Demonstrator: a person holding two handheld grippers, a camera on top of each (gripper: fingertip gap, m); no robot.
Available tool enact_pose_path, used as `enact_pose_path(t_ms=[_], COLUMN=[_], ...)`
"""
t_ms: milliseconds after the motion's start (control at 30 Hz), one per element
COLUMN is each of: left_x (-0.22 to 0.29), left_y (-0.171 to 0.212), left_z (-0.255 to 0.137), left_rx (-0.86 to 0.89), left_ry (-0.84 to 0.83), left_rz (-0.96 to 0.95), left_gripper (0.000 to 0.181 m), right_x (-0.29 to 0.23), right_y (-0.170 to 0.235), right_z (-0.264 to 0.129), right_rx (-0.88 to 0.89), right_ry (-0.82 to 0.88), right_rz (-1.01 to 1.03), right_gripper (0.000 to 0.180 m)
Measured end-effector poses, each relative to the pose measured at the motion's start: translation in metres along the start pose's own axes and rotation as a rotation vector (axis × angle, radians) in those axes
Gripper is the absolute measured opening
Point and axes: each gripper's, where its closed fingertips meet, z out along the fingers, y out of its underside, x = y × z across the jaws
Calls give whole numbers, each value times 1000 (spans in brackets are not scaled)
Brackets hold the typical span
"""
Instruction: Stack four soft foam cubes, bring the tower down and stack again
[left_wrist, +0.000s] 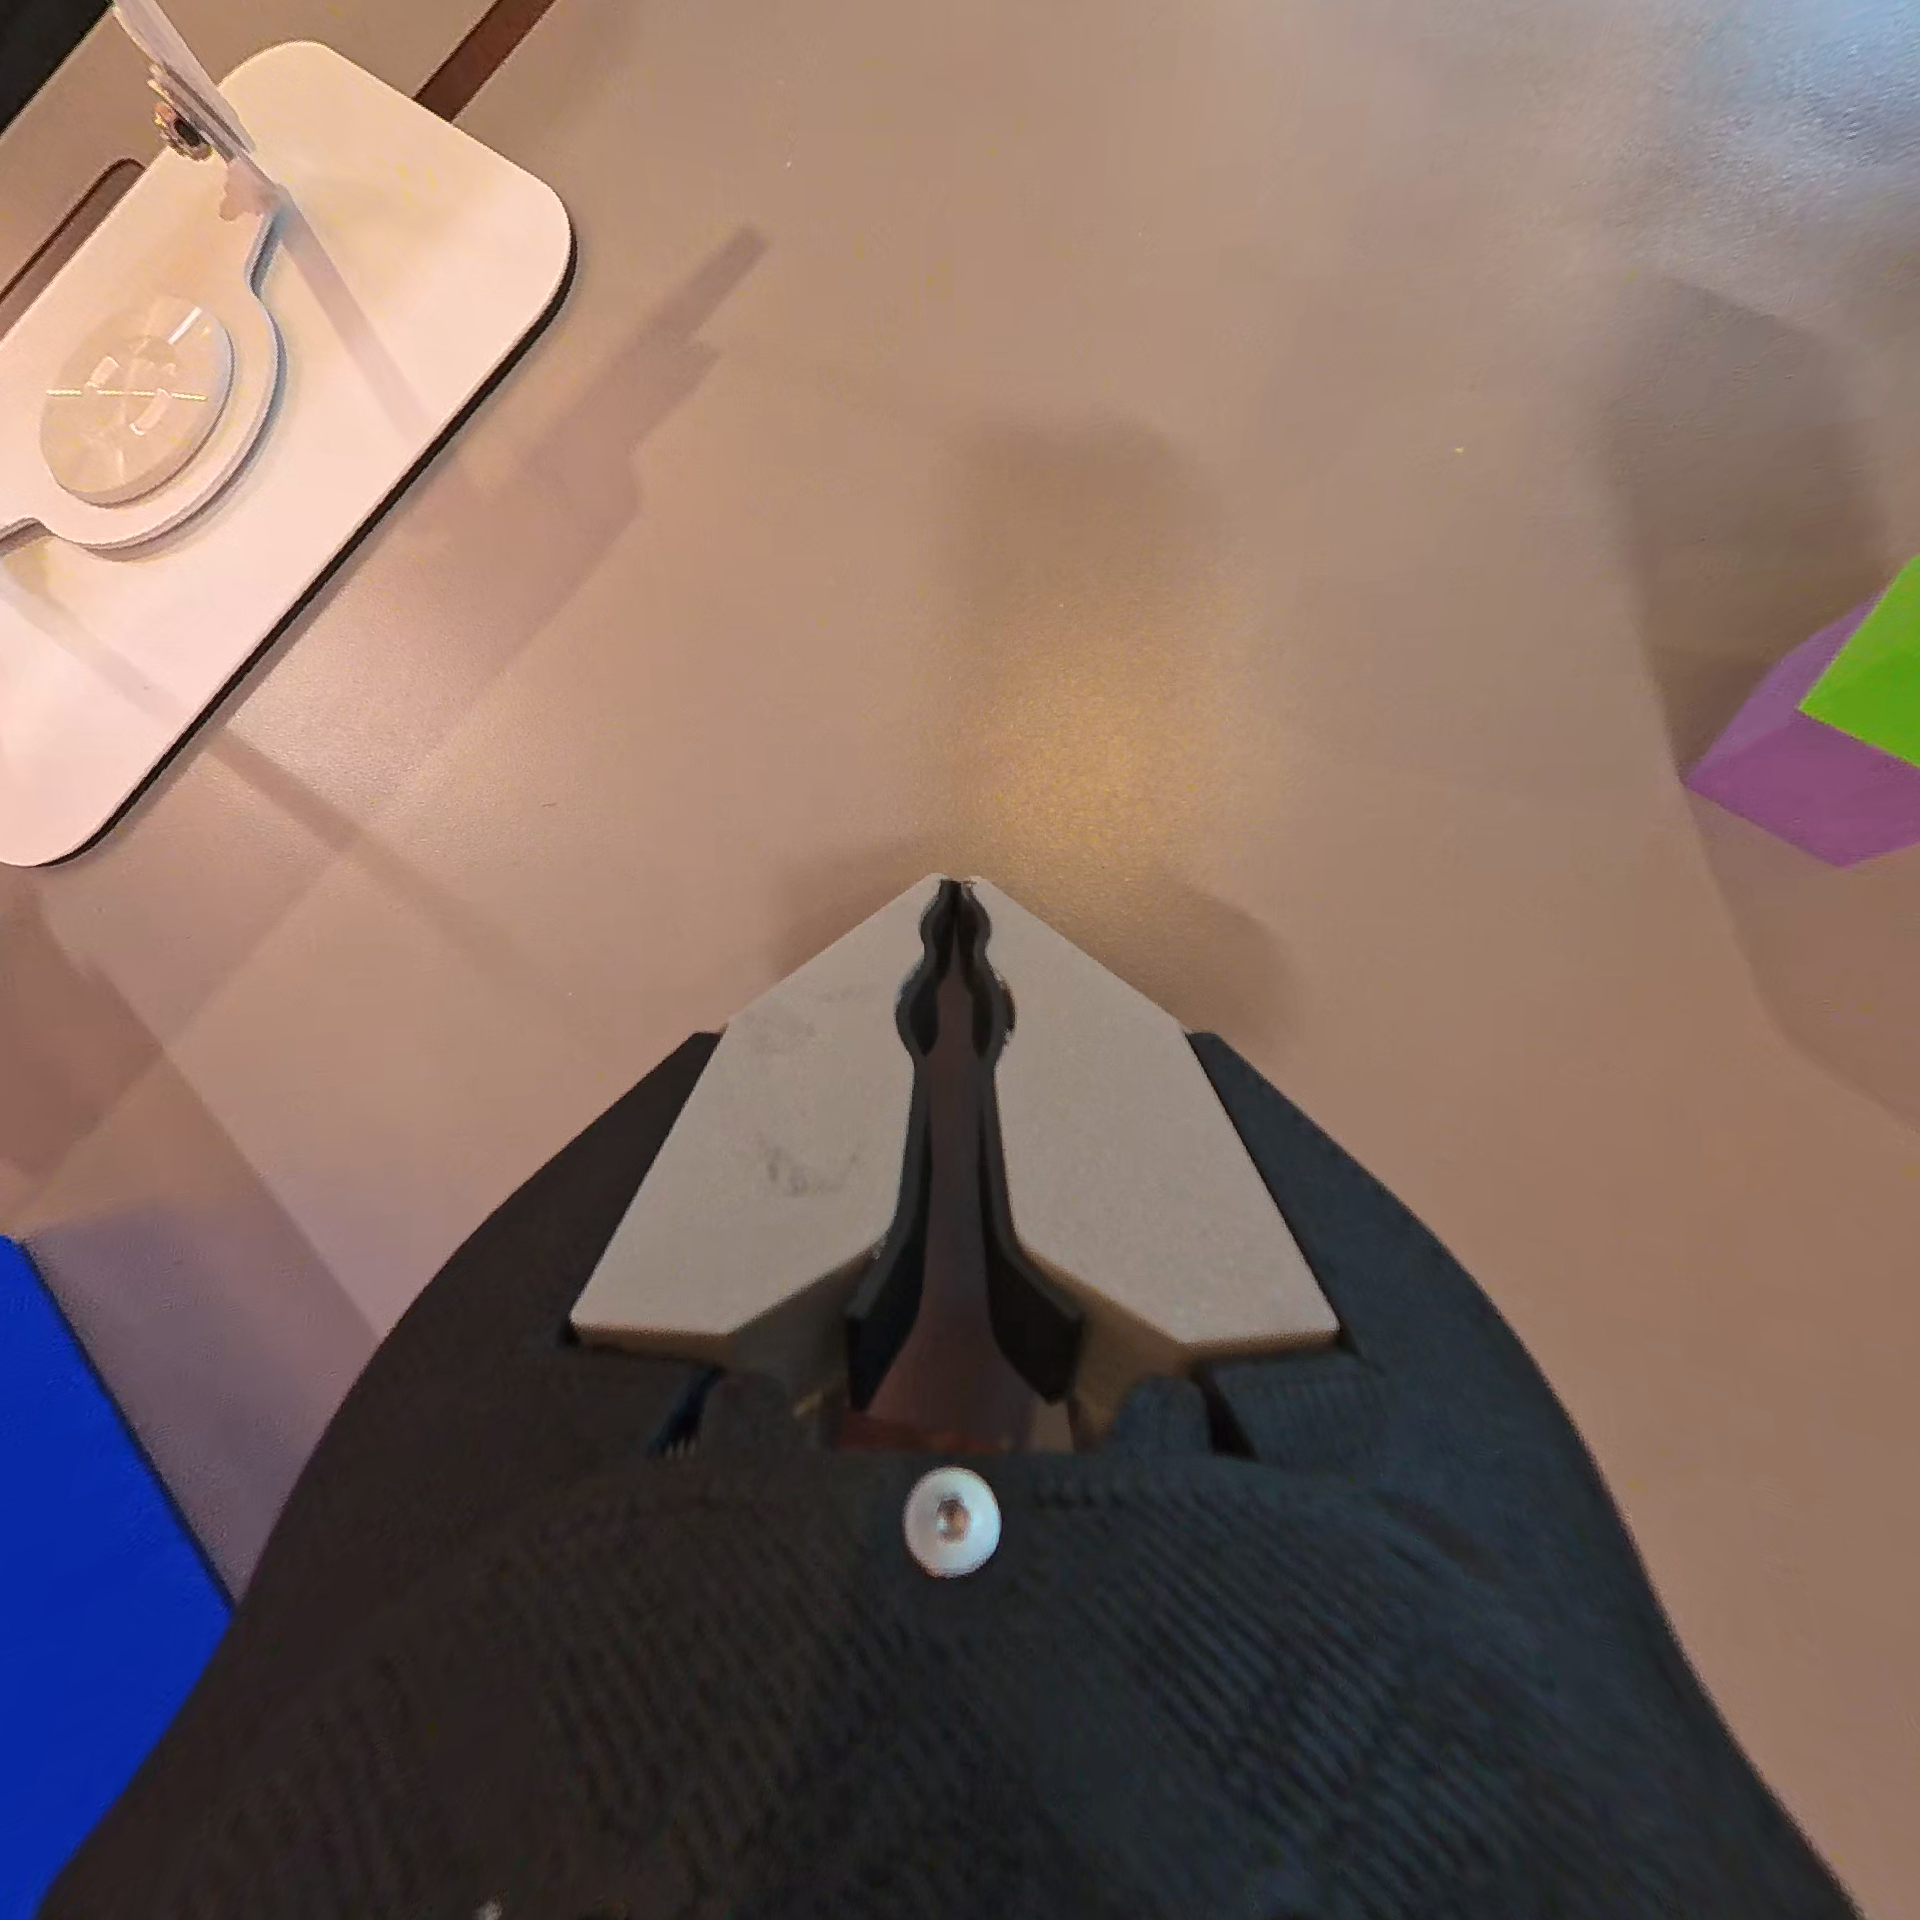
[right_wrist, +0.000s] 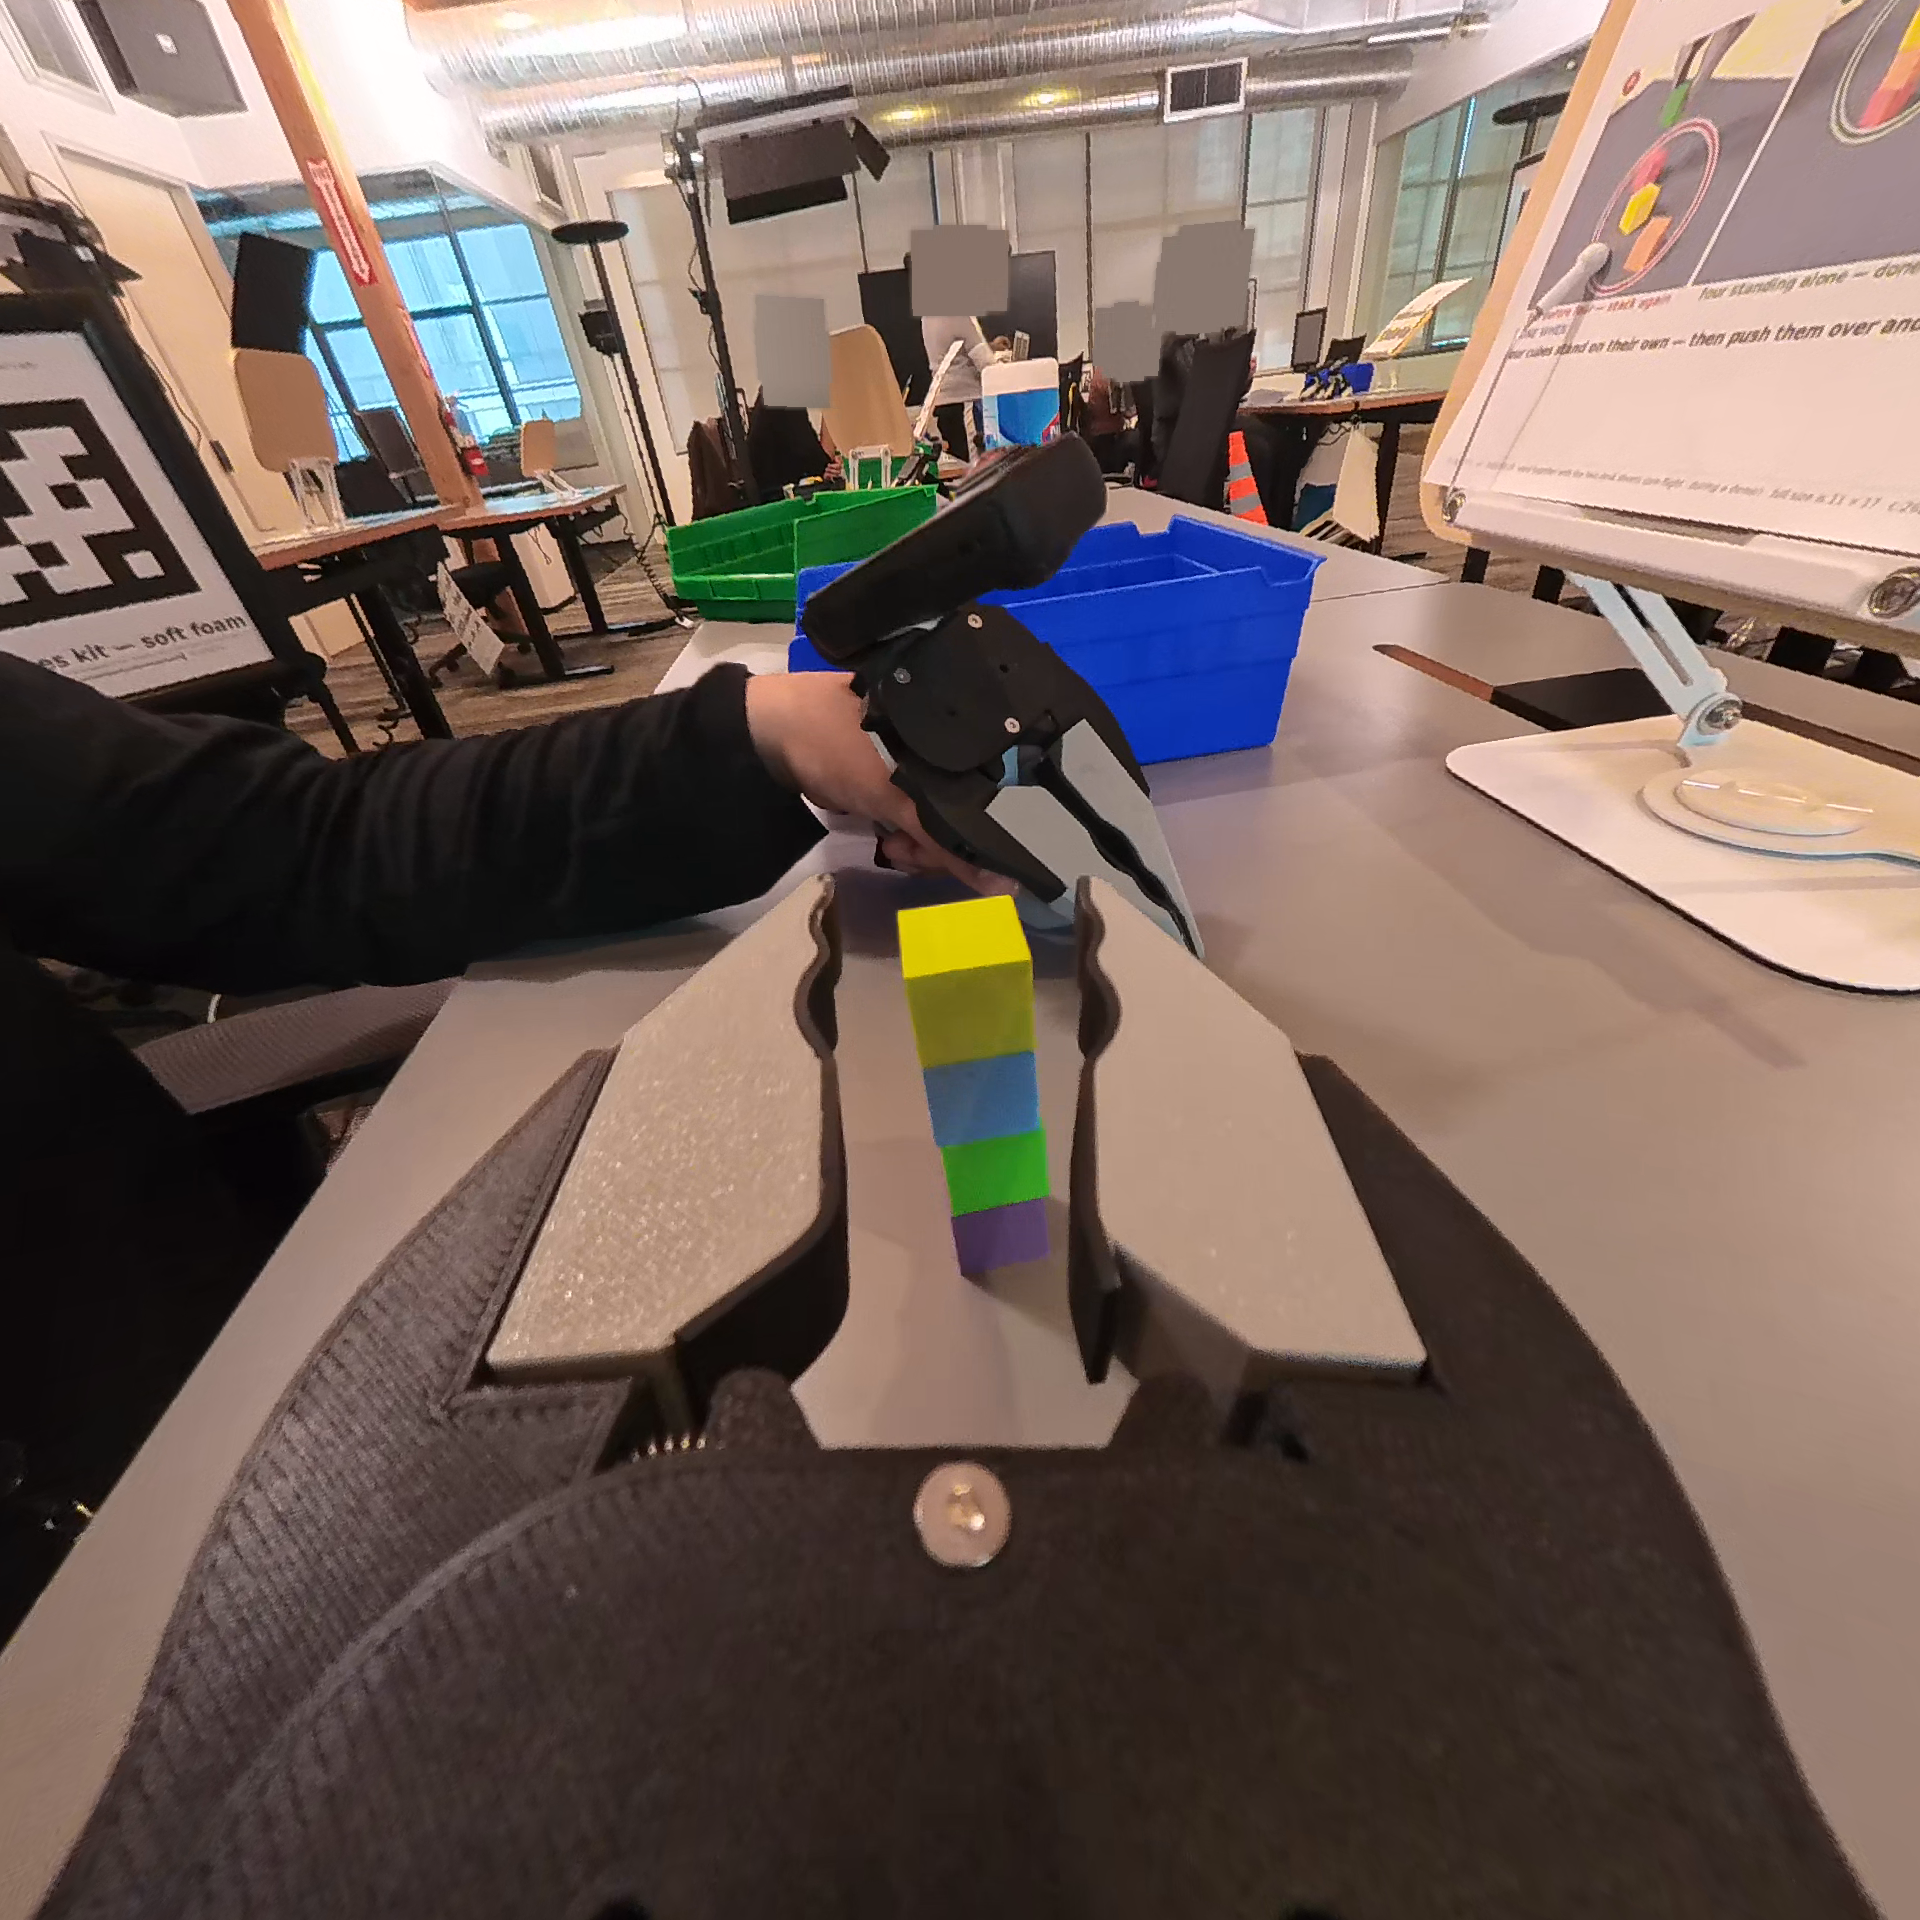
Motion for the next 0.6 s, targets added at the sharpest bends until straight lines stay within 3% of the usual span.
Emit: enact_pose_path(t_ms=[600], left_x=[0], left_y=[0], left_z=[0], left_rx=[-4], left_ry=[-9], left_rz=[12], left_gripper=[0], right_x=[-16], right_y=[-22], right_z=[-6], right_rx=[23], right_ry=[23], right_rz=[-132], right_gripper=[38])
